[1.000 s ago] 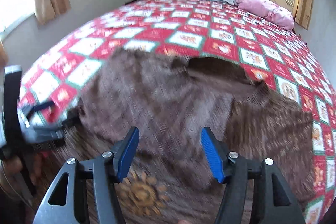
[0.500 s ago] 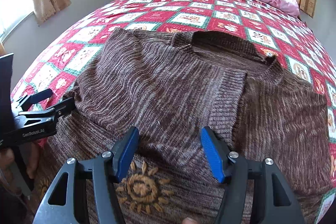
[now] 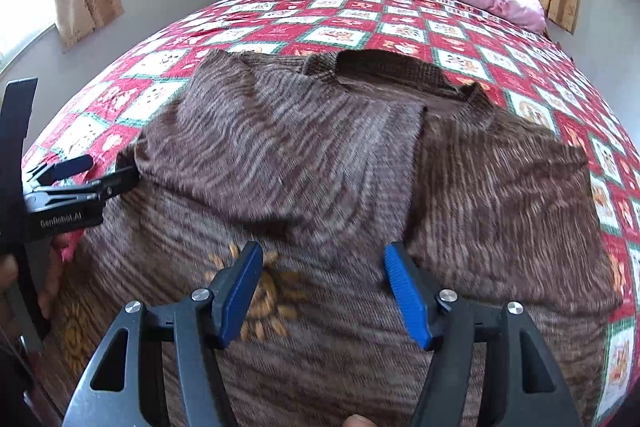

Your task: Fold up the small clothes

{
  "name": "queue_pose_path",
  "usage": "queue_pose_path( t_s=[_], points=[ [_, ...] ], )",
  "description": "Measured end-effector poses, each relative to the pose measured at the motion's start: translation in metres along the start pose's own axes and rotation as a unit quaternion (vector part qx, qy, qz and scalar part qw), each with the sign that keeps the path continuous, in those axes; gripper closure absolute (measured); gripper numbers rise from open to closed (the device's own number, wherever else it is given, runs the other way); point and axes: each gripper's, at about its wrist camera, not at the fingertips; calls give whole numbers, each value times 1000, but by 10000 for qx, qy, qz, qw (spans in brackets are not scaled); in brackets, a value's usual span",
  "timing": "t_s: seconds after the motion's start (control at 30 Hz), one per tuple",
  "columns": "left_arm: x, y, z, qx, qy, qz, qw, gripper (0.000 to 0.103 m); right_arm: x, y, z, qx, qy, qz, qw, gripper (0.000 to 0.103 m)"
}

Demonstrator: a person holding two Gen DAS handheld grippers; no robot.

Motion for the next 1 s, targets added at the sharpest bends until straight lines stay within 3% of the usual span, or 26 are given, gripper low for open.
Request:
queue_pose_path(
  t_s=[0.4, 0.77, 1.0],
  points=[
    [0, -14, 34, 267, -105, -43, 9996, 0, 23, -21, 17, 4, -90, -168, 9998, 39],
    [27, -39, 65, 405, -152, -613, 9972, 0, 38, -47, 41, 83, -187, -263, 9994, 39],
    [30, -51, 83, 406, -134, -546, 9976, 0, 42, -69, 60, 110, -212, -333, 9992, 38]
  ],
)
Point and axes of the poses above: each gripper's, at about its wrist camera, not at the fingertips, and z roughly against the way its jaws point, x to its right, y to its top, and after that the axes turned 1 degree about -x, right-handed
